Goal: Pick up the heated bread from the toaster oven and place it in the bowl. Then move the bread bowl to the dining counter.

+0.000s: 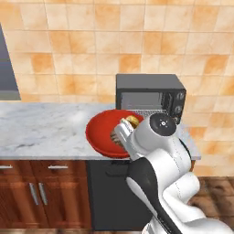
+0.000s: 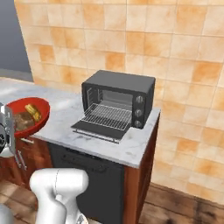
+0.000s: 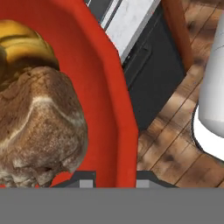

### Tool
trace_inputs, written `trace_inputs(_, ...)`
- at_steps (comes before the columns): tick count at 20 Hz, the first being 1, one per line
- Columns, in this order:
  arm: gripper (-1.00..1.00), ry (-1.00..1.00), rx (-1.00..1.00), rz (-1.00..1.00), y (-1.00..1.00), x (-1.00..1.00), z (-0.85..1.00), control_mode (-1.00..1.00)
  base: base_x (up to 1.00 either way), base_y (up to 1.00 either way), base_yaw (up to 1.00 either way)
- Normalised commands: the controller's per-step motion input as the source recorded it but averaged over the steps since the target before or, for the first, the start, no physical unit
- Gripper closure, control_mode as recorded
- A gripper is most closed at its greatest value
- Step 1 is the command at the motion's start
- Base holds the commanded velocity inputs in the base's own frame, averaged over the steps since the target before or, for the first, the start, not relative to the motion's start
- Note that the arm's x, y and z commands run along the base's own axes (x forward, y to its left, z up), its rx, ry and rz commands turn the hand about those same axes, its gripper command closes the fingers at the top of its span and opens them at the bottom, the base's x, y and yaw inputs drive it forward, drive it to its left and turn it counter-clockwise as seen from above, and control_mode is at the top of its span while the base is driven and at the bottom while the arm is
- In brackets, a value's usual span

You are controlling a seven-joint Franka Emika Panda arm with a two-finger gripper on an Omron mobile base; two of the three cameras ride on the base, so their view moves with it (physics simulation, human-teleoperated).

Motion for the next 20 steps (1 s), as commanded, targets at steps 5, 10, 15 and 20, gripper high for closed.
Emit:
trace_inputs(5, 1.00, 0.00, 0.00, 0.00, 0.00, 0.00, 0.00, 1.00, -0.13, 0.00, 1.00)
trace_inputs(10, 1.00, 0.00, 0.00, 0.00, 0.00, 0.00, 0.00, 1.00, -0.06, 0.00, 1.00)
trace_inputs(15, 1.00, 0.00, 0.00, 0.00, 0.00, 0.00, 0.00, 1.00, -0.02, 0.14, 1.00)
trace_inputs(20, 1.00, 0.00, 0.00, 0.00, 0.00, 0.00, 0.00, 1.00, 0.41, 0.50, 0.78)
